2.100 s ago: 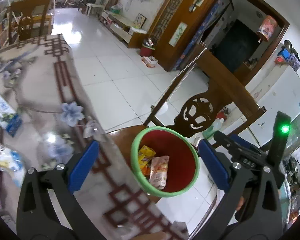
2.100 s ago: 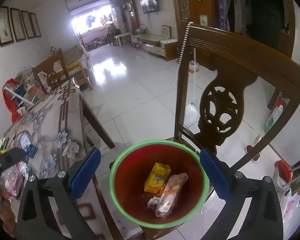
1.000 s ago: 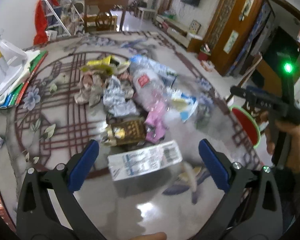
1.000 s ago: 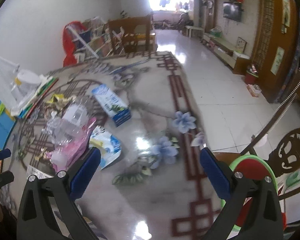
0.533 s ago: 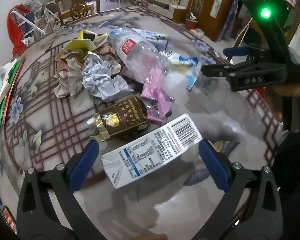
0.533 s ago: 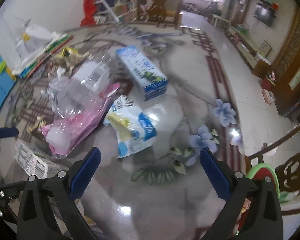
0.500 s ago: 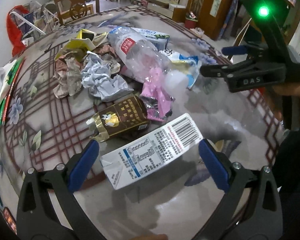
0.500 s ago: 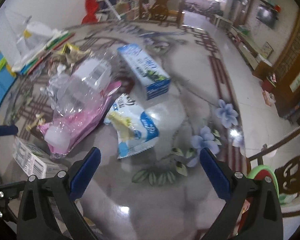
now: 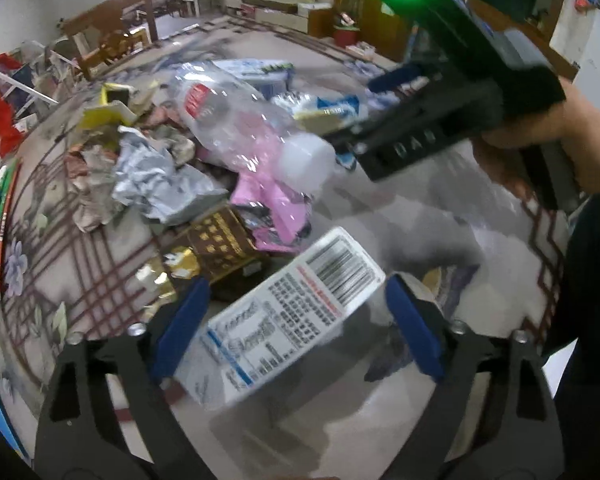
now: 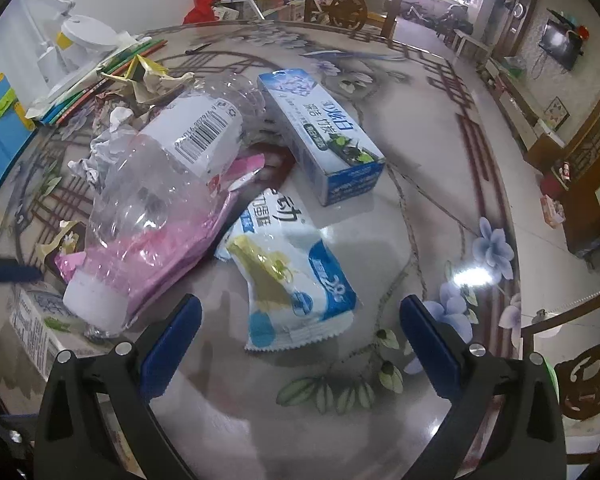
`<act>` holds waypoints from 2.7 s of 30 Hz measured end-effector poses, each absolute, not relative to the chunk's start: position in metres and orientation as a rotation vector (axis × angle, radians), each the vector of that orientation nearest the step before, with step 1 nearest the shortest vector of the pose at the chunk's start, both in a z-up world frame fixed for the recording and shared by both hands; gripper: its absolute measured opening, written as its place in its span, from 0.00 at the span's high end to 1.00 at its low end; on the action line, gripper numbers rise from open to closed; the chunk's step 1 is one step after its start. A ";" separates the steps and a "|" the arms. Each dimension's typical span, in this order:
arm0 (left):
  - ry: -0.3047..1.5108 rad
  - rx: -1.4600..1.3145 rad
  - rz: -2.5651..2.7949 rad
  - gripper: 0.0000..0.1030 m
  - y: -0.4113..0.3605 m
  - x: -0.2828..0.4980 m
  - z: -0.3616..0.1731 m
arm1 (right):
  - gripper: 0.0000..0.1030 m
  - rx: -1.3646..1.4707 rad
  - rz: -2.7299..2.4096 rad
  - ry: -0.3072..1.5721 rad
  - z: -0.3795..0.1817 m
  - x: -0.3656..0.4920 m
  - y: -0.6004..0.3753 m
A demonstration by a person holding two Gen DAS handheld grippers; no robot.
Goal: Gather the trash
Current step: 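Grasp the white-blue snack wrapper with the right tool while the left tool grasps the milk carton, then carry the wrapper and milk carton toward the red bucket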
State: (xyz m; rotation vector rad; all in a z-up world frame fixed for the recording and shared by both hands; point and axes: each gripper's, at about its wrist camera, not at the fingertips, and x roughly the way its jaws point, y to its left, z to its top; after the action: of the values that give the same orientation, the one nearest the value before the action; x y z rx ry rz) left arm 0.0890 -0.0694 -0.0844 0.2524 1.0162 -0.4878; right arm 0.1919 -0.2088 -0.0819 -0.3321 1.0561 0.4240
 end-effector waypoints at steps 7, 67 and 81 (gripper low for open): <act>1.105 0.274 -0.491 0.60 -0.073 0.082 -0.103 | 0.09 -0.323 0.442 1.070 -0.089 0.200 -0.206; 0.918 0.018 -0.468 0.63 -0.177 0.123 -0.006 | 0.66 0.057 0.217 0.814 0.018 0.101 -0.395; 0.926 0.040 -0.660 0.63 -0.303 0.146 0.000 | 0.66 0.224 -0.046 0.813 0.016 0.080 -0.535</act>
State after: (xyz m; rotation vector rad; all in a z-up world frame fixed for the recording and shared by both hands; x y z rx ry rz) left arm 0.1463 -0.3030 -0.0002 0.0402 0.9255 -0.6595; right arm 0.0798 -0.5351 0.0157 0.2237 0.8134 -0.0457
